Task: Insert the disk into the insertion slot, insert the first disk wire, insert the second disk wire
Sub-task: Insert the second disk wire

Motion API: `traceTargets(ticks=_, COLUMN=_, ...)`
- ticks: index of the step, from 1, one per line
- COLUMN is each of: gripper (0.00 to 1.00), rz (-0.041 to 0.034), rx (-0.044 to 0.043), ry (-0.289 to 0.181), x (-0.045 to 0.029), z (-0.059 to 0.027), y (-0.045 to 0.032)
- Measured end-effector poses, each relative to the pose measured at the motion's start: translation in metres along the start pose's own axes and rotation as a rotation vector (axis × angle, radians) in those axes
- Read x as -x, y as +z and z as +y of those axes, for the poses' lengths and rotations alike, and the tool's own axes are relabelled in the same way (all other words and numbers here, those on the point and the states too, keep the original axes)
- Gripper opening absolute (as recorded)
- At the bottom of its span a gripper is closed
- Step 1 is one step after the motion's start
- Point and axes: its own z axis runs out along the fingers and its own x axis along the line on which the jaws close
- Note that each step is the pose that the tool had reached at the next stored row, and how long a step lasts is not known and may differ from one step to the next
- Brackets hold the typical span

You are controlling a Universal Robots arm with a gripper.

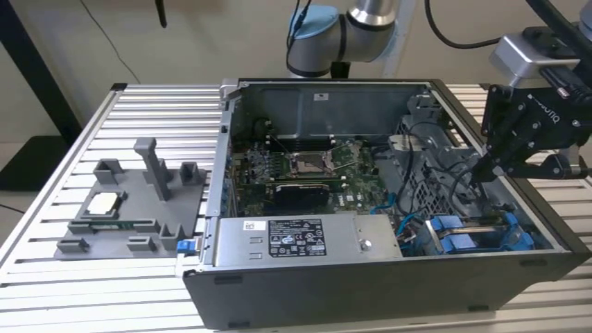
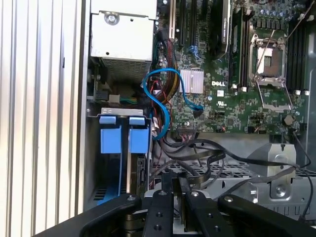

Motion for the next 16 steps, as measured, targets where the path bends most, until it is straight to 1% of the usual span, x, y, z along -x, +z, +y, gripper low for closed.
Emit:
traceTargets(ticks=7, gripper=0.16, rz=-0.0007, rx=-0.0001, ry=0.0, x=0.0, z=0.0, y=0.0001)
traceTargets(ticks=10, gripper=0.16, rz=-0.0007, rx=-0.0031, ry=0.0, x=-0.0002, z=0.0005, y=0.0008)
traceTargets(ticks=13, gripper=0.16, rz=0.0001, rx=-0.012, ry=-0.002, x=-0.0003, z=0.0036, y=0.0025)
traceTargets(ticks=16, gripper=0.16, rz=0.0005, rx=-0.0258, ry=-0.004, x=-0.0006, z=0.0096, y=0.0057)
